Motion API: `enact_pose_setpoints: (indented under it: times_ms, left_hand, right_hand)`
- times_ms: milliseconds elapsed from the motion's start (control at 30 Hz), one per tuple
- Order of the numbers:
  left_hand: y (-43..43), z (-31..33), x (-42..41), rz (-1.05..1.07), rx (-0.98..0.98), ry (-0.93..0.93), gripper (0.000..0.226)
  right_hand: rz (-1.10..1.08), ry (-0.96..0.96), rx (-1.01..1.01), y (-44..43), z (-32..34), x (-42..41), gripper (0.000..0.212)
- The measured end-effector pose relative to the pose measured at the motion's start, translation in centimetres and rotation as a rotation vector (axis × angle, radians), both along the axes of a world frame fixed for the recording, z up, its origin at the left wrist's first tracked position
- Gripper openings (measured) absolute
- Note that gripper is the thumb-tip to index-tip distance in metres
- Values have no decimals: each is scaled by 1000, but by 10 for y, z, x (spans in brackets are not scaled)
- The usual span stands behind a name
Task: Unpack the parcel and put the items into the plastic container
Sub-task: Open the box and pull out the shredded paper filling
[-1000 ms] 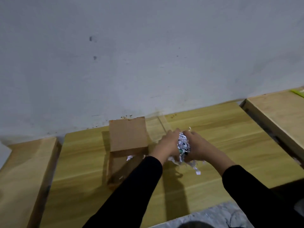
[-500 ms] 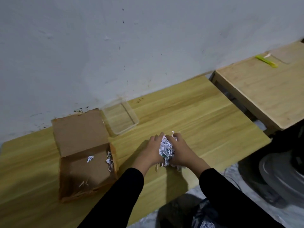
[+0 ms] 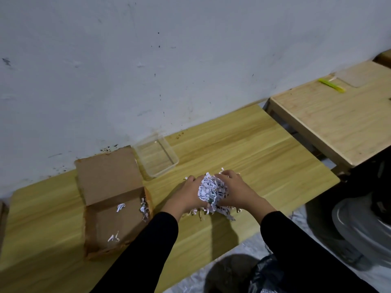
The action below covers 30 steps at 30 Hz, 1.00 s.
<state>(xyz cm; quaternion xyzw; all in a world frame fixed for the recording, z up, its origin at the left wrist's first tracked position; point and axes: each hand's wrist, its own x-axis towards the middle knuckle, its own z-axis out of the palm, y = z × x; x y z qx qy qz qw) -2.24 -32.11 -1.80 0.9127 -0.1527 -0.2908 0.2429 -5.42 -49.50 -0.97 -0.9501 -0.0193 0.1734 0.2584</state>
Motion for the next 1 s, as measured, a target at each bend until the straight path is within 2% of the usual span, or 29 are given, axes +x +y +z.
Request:
enact_pose_setpoints:
  times_ms: [233,367,467,567,733,867,1000]
  left_hand:
    - [8,20,-3,-9,-35,-52,74]
    - [30,35,-10,81,-112,-154,57]
    - [66,40,-16,260,-191,-242,46]
    - [120,35,-25,546,-256,-251,37]
    - [202,28,-51,940,-228,-452,34]
    - [238,5,-69,1086,-294,-394,40]
    - [239,-12,-78,1055,-358,-309,41]
  right_hand:
    - [-38,-71,43,3,24,-5,66]
    - [-20,-174,125,29,38,-4,54]
    - [6,-233,218,72,42,-6,47]
    - [50,-246,322,129,37,-11,46]
    - [114,-113,404,215,12,-28,50]
    - [80,-24,359,249,-8,-33,54]
    - [-13,29,306,261,-16,-26,57]
